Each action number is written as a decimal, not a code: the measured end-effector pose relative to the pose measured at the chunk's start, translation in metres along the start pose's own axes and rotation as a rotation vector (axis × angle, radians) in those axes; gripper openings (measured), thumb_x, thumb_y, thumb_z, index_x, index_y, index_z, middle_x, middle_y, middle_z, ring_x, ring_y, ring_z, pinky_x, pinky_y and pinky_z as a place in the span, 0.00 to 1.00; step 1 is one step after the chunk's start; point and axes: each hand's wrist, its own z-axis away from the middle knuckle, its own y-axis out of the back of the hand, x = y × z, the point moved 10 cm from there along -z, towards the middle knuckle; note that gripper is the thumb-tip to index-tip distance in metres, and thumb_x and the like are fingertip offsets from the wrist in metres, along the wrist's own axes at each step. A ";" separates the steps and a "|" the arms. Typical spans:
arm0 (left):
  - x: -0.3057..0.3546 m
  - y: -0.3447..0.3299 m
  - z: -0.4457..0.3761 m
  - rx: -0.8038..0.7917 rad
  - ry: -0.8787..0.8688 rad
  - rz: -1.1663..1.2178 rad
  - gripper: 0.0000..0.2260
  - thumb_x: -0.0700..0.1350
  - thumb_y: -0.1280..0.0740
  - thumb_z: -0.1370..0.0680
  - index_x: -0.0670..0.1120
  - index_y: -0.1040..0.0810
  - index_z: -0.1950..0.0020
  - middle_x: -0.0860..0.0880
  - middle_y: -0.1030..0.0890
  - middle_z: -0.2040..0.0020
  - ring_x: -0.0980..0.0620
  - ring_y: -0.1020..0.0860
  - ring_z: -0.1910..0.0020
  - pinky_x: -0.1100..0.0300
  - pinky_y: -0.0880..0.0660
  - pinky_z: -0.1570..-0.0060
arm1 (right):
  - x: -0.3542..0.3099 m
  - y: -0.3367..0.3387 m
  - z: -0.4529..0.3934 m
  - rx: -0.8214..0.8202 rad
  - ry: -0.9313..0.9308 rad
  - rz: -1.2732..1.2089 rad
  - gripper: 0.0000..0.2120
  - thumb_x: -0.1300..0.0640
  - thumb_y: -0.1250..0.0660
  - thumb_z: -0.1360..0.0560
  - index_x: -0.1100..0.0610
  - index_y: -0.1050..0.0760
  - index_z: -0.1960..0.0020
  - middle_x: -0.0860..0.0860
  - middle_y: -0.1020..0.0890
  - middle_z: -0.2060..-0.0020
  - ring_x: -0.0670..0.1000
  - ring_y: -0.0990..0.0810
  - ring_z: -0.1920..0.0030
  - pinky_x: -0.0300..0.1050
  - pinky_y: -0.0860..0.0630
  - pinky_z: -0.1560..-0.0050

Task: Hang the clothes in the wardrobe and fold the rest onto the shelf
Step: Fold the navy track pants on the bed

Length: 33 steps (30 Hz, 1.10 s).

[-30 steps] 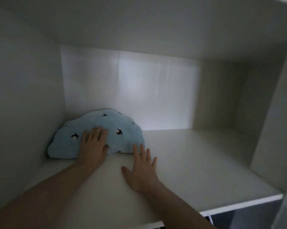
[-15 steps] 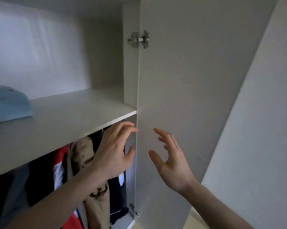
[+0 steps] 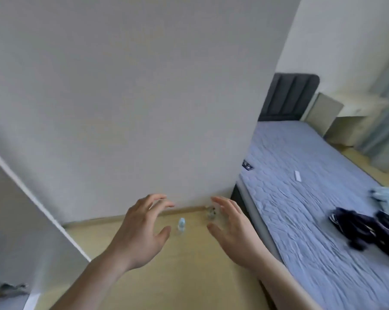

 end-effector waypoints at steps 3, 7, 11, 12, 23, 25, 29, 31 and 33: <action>0.051 -0.057 -0.035 -0.121 -0.052 0.027 0.21 0.53 0.30 0.23 0.62 0.28 0.30 0.65 0.35 0.29 0.64 0.38 0.28 0.68 0.44 0.31 | 0.058 0.057 0.020 0.076 -0.083 0.004 0.27 0.50 0.29 0.22 0.38 0.34 0.26 0.27 0.35 0.31 0.26 0.36 0.33 0.35 0.35 0.30; 0.106 -0.125 -0.084 -0.277 -0.125 0.016 0.23 0.56 0.30 0.22 0.63 0.31 0.27 0.66 0.38 0.25 0.63 0.38 0.27 0.66 0.43 0.29 | 0.133 0.119 0.043 0.168 -0.215 0.009 0.27 0.48 0.30 0.21 0.38 0.35 0.25 0.29 0.36 0.29 0.25 0.38 0.33 0.28 0.40 0.33; 0.160 -0.187 -0.135 -0.364 -0.188 0.018 0.24 0.55 0.30 0.22 0.61 0.30 0.26 0.64 0.38 0.24 0.61 0.38 0.26 0.66 0.44 0.27 | 0.199 0.170 0.055 0.219 -0.331 -0.020 0.27 0.46 0.32 0.21 0.34 0.37 0.26 0.27 0.37 0.30 0.24 0.39 0.34 0.35 0.38 0.32; 0.173 -0.201 -0.147 -0.375 -0.207 0.029 0.25 0.55 0.30 0.23 0.61 0.30 0.26 0.63 0.37 0.24 0.60 0.37 0.26 0.66 0.44 0.27 | 0.214 0.183 0.056 0.234 -0.355 -0.019 0.26 0.45 0.32 0.21 0.33 0.38 0.26 0.27 0.37 0.29 0.27 0.37 0.33 0.38 0.37 0.31; 0.366 -0.378 -0.264 -0.607 -0.470 0.034 0.26 0.56 0.32 0.22 0.60 0.32 0.25 0.58 0.38 0.22 0.55 0.39 0.23 0.57 0.44 0.23 | 0.379 0.336 0.108 0.403 -0.625 -0.039 0.25 0.48 0.30 0.20 0.36 0.35 0.27 0.32 0.34 0.30 0.33 0.32 0.35 0.39 0.35 0.35; 0.408 -0.407 -0.275 -0.645 -0.509 0.032 0.26 0.56 0.33 0.22 0.60 0.33 0.24 0.58 0.38 0.22 0.55 0.40 0.23 0.55 0.44 0.22 | 0.409 0.363 0.126 0.427 -0.651 -0.036 0.25 0.48 0.30 0.21 0.36 0.34 0.28 0.32 0.33 0.31 0.36 0.32 0.33 0.39 0.34 0.34; 0.485 -0.470 -0.288 -0.672 -0.527 0.021 0.25 0.56 0.33 0.21 0.59 0.33 0.24 0.58 0.38 0.22 0.54 0.38 0.24 0.54 0.42 0.23 | 0.476 0.416 0.154 0.435 -0.676 -0.056 0.24 0.48 0.29 0.21 0.36 0.33 0.29 0.32 0.32 0.31 0.37 0.31 0.32 0.40 0.33 0.33; 0.516 -0.502 -0.288 -0.677 -0.497 0.025 0.25 0.56 0.33 0.21 0.59 0.32 0.24 0.58 0.38 0.22 0.54 0.38 0.24 0.53 0.41 0.24 | 0.509 0.442 0.167 0.417 -0.666 -0.064 0.24 0.49 0.29 0.21 0.37 0.33 0.29 0.31 0.33 0.32 0.36 0.32 0.33 0.38 0.34 0.34; 0.540 -0.532 -0.285 -0.687 -0.432 0.042 0.25 0.55 0.32 0.21 0.59 0.32 0.25 0.58 0.38 0.22 0.53 0.37 0.24 0.53 0.40 0.24 | 0.541 0.468 0.180 0.387 -0.658 -0.075 0.24 0.49 0.29 0.21 0.36 0.33 0.29 0.30 0.34 0.32 0.36 0.32 0.33 0.37 0.35 0.34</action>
